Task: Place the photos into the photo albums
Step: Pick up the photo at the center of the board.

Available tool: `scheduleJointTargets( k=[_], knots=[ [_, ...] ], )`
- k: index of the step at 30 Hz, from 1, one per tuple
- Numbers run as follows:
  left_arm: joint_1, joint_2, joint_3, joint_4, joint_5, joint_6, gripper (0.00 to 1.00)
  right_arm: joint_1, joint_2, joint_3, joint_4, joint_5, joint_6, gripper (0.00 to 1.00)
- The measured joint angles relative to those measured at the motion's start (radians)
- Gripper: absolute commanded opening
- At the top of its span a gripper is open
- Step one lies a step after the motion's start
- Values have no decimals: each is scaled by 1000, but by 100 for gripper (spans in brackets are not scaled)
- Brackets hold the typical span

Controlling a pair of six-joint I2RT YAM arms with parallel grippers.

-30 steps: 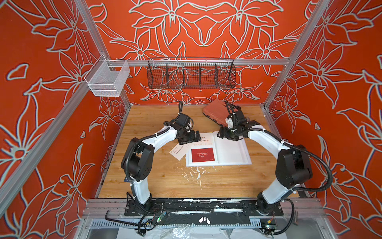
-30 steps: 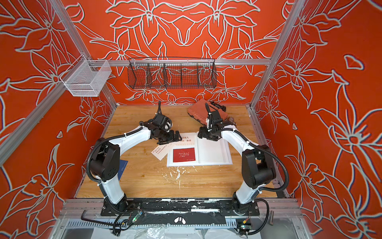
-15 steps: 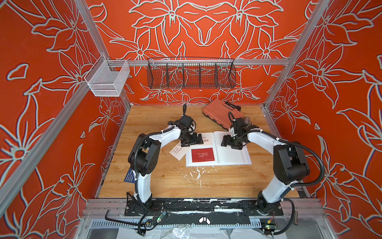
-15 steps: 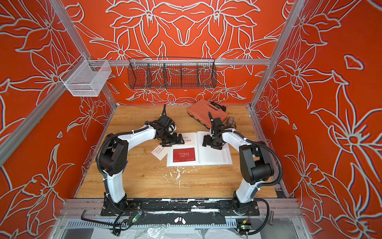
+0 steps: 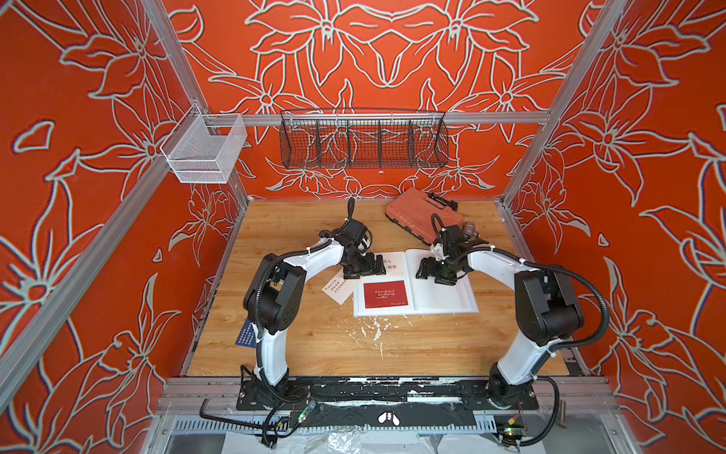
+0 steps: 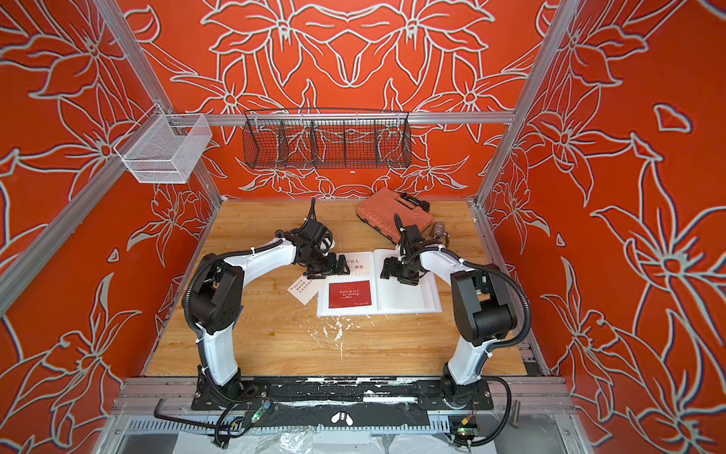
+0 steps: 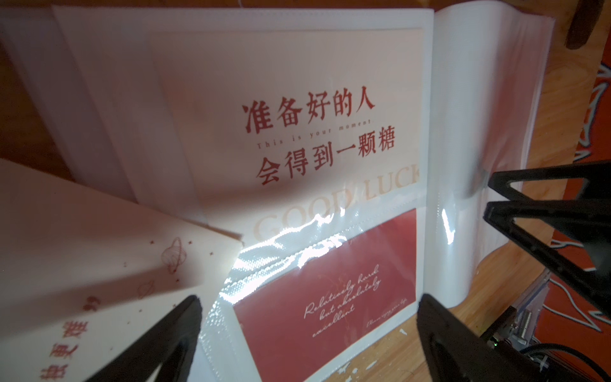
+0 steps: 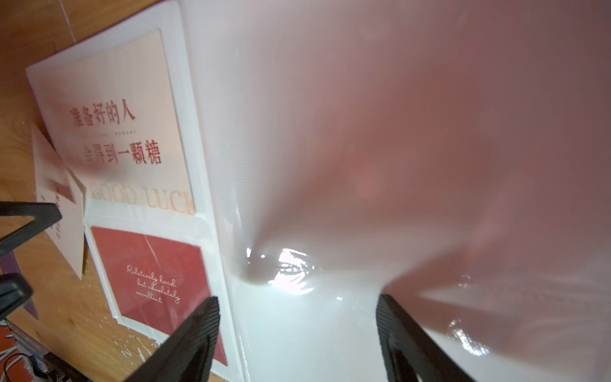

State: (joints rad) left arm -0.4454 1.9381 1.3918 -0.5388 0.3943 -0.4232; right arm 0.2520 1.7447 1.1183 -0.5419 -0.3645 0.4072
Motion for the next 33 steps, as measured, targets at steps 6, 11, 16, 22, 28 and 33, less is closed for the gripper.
scheduleJointTargets(
  k=[6, 11, 16, 22, 28, 33],
  knots=[
    [0, -2, -14, 2, -8, -5, 99, -3, -1, 0, 2, -2, -5, 77],
    [0, -4, -16, 2, -12, -10, 99, -7, -2, 0, -3, 13, -10, 77],
    [0, -15, -20, 3, -18, -12, 99, -41, -26, 0, -10, 39, -21, 78],
    [2, -40, -41, 14, -33, -28, 99, -48, -29, 3, -11, 27, -52, 75],
    [72, -195, -219, 89, -42, -115, 100, 71, 12, 174, -26, -44, -103, 74],
    [202, -365, -380, 149, -49, -193, 100, 206, 150, 374, -2, -134, -104, 73]
  ],
)
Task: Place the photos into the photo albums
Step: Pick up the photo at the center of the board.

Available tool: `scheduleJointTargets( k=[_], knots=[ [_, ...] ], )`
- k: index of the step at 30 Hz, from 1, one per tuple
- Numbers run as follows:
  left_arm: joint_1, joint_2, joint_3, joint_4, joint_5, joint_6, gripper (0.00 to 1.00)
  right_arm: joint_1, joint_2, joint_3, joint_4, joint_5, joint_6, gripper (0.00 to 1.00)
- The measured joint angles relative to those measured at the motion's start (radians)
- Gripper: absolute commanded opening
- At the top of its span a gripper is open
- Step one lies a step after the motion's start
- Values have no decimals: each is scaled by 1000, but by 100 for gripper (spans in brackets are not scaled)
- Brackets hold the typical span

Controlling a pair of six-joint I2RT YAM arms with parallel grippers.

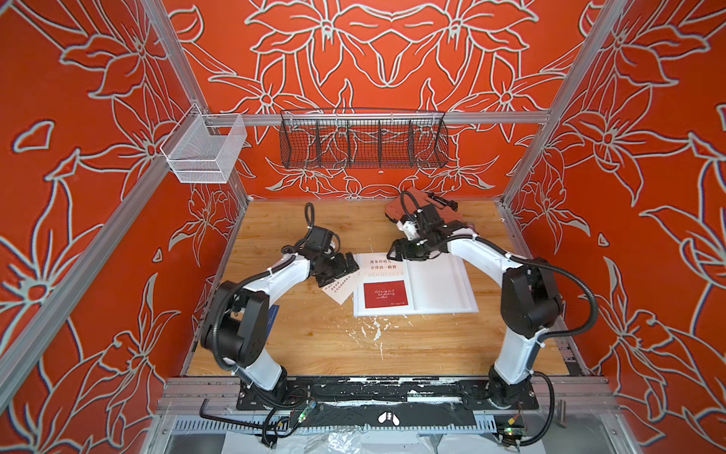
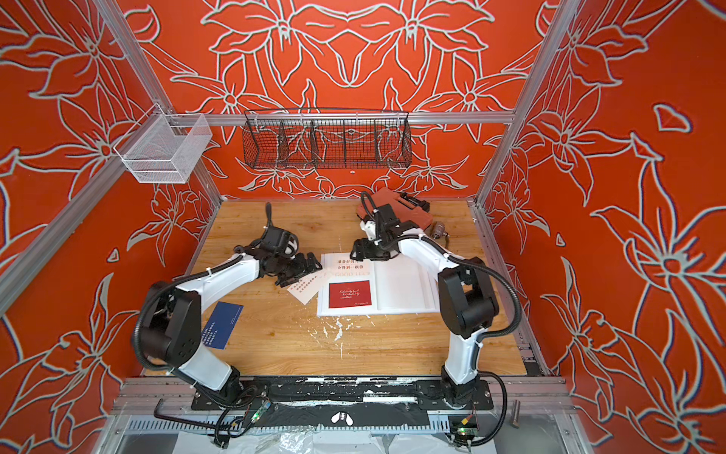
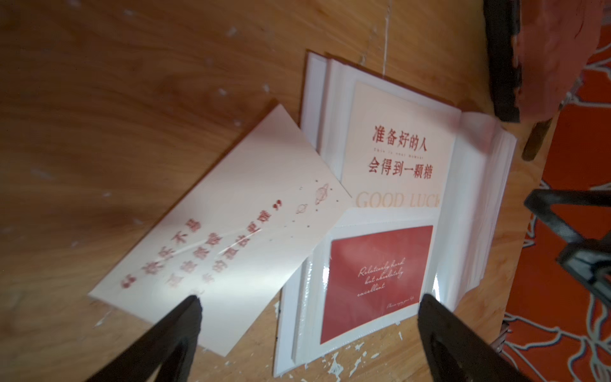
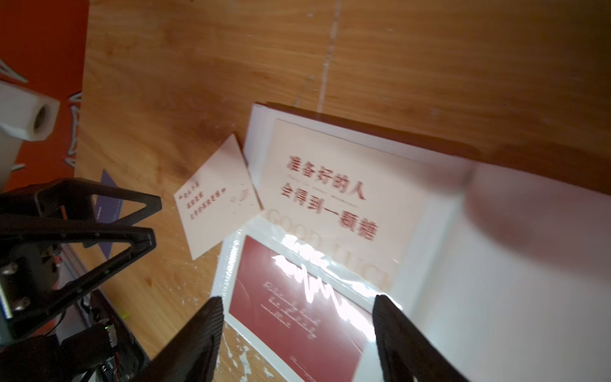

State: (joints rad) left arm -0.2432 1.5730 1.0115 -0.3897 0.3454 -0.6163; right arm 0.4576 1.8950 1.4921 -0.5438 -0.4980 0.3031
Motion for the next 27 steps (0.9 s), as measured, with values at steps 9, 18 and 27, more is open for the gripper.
scheduleJointTargets(
  k=[9, 18, 27],
  knots=[
    [108, -13, -138, 63, 63, -61, 100, 99, 246, 186, -31, -106, 28, 71],
    [147, 42, -149, 118, 141, -64, 100, 118, 289, 201, -36, -151, 79, 68],
    [153, 58, -145, 138, 174, -59, 100, 118, 339, 229, -38, -158, 129, 67]
  ],
)
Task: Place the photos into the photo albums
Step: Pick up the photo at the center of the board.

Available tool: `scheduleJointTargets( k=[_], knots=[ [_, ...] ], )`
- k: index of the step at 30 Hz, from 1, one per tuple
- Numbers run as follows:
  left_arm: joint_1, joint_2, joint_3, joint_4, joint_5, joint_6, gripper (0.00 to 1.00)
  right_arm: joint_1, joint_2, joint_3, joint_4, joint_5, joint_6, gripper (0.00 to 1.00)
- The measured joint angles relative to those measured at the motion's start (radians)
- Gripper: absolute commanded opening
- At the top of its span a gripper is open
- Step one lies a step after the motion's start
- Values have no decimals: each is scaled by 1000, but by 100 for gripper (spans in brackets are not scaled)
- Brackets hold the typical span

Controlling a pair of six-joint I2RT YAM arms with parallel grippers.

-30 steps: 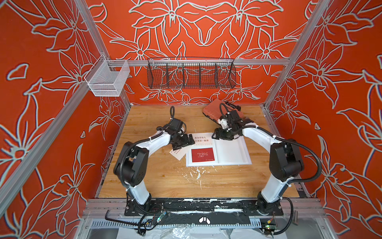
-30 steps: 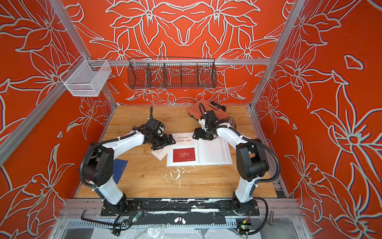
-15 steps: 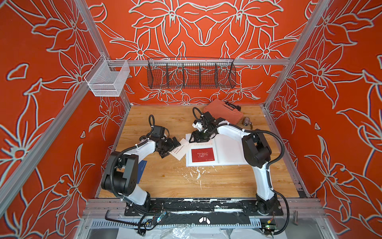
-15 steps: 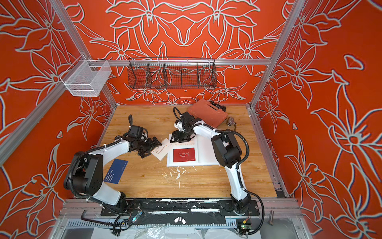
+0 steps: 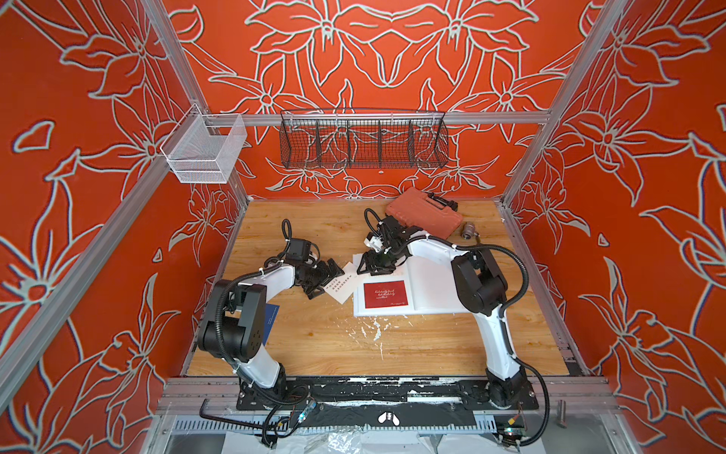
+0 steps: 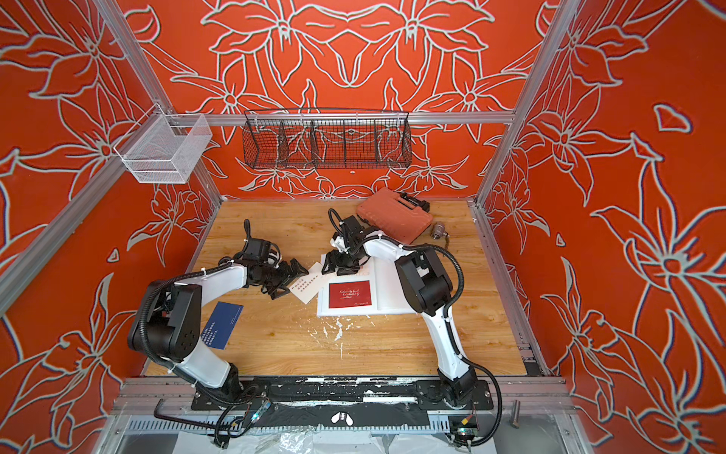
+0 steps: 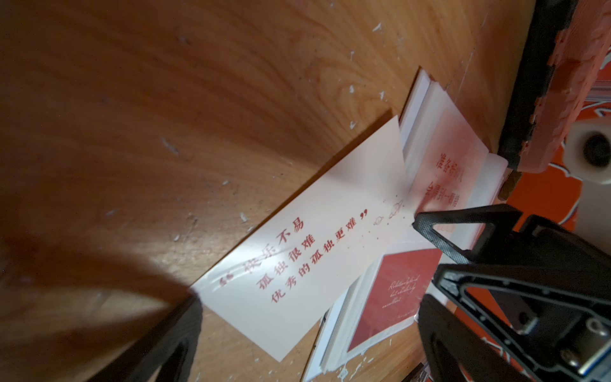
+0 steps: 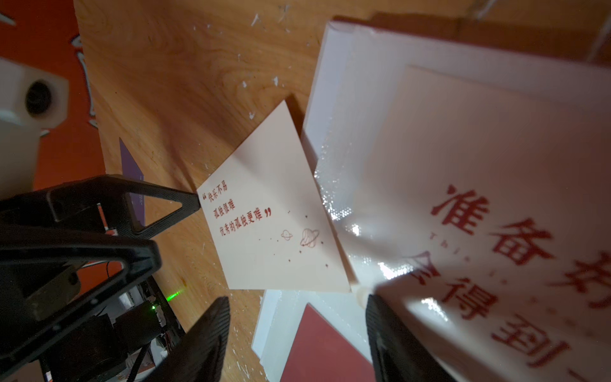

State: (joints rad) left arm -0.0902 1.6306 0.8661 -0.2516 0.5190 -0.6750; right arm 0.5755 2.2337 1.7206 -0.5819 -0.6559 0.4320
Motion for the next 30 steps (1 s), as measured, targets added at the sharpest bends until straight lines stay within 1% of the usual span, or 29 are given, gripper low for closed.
scheduleJointTargets(
  k=[7, 15, 17, 21, 23, 25, 30],
  knots=[
    [6, 11, 7, 0, 17, 2, 100, 0, 31, 43, 6, -11, 21, 63],
    [6, 14, 11, -5, 18, 6, 100, -1, 50, 46, 24, -75, 53, 56],
    [7, 14, 11, -5, 18, 7, 100, 0, 55, 46, 27, -95, 60, 51],
    [10, 14, 11, -6, 18, 10, 100, 0, 65, 46, 29, -120, 72, 39],
    [11, 14, 11, -7, 18, 14, 100, 0, 69, 46, 31, -128, 75, 29],
    [11, 14, 11, -9, 18, 21, 100, 0, 70, 46, 34, -132, 78, 22],
    [11, 6, 11, -14, 13, 32, 100, 0, 70, 45, 58, -138, 97, 9]
  ],
)
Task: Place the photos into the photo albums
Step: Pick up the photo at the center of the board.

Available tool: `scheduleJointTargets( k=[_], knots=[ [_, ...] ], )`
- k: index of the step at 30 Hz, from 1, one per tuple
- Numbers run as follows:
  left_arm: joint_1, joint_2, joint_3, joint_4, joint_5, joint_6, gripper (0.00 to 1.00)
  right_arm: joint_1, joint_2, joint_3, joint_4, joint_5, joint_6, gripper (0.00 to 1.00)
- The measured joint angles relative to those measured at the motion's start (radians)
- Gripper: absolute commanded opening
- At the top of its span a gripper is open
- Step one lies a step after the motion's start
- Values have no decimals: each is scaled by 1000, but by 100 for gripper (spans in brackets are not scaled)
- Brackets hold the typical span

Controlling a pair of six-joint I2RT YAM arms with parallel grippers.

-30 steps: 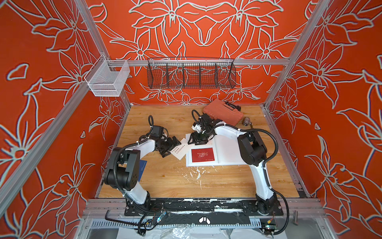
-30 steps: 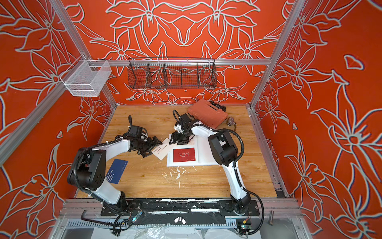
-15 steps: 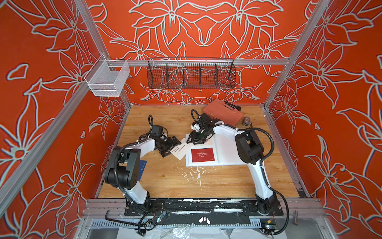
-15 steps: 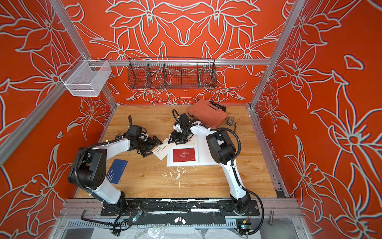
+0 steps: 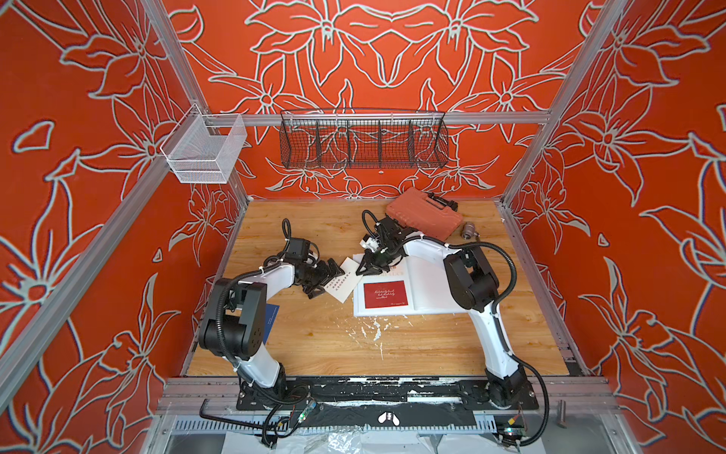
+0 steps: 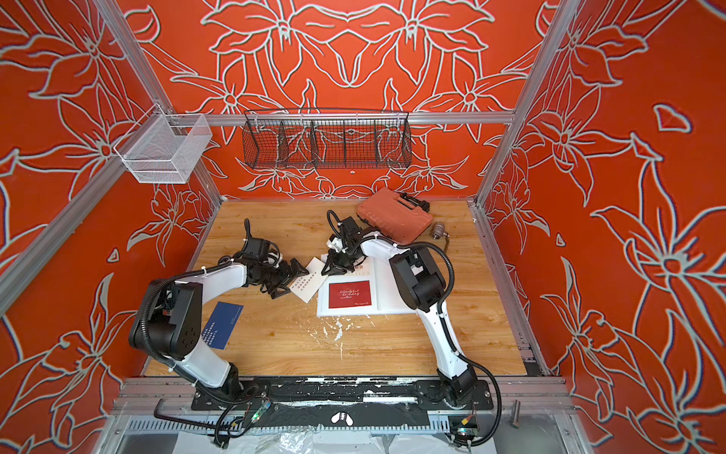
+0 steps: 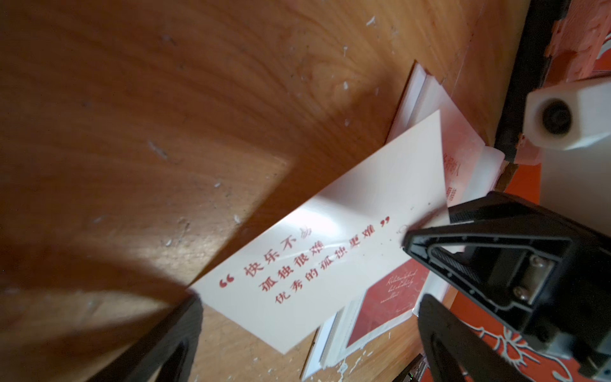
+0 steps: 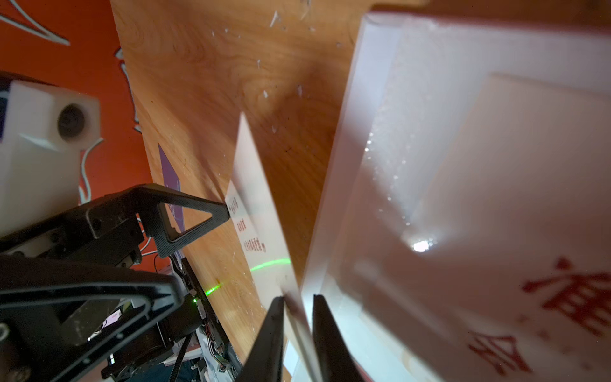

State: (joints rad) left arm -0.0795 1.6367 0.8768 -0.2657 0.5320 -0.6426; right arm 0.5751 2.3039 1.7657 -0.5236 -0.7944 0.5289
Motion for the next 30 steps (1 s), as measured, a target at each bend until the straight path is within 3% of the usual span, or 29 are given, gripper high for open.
scheduleJointTargets(
  k=[5, 11, 27, 30],
  knots=[
    [1, -84, -23, -9, -14, 6, 97, -11, -37, -60, 80, -14, 52, 0],
    [1, -221, -66, 102, 17, -61, 97, -52, -159, -161, 218, -31, 155, 0],
    [1, -153, -108, 442, 147, -343, 99, -107, -252, -273, 575, -132, 406, 0],
    [1, -129, -115, 515, 157, -389, 95, -107, -252, -273, 613, -151, 434, 0]
  ],
)
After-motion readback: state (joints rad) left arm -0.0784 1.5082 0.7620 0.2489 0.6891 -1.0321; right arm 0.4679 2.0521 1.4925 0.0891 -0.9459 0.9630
